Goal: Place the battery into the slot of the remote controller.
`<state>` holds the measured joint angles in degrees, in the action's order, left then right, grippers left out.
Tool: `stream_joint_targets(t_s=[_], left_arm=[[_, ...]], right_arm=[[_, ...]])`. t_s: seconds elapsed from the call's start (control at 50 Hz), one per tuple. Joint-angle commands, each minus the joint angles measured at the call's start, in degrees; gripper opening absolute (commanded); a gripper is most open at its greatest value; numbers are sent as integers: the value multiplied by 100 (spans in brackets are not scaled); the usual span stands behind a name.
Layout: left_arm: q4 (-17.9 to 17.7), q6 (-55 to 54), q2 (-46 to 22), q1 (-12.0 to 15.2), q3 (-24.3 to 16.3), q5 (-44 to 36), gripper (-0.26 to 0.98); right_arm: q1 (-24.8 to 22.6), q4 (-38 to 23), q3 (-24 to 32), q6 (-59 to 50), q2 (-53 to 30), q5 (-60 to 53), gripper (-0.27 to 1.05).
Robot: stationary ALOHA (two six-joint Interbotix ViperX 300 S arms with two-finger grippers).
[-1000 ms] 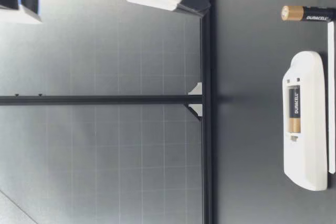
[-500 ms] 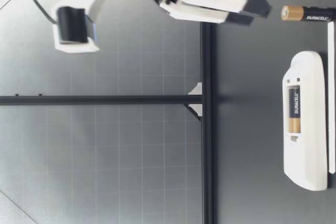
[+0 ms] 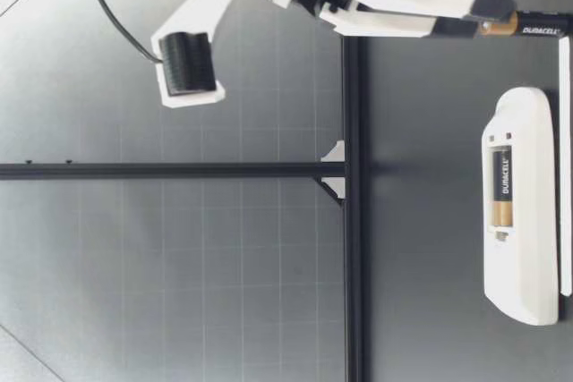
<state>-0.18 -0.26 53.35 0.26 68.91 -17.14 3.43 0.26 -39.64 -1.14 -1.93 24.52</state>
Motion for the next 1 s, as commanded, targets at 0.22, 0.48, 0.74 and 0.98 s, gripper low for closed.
stream_joint_targets(t_s=[0.22,0.48,0.74,0.98], left_arm=[[0,9,-26,9,-70,-53,-17],[0,26,-35,18,-70,-53,-17],[0,35,-35,18,-53,-53,-17],[0,-9,-88,26,-18,18,-17]], right_arm=[[-26,-9,193,44,-70,9,45],[-79,-9,229,53,-70,176,27],[-202,-18,316,62,-114,185,13],[-202,-62,325,35,-26,185,6]])
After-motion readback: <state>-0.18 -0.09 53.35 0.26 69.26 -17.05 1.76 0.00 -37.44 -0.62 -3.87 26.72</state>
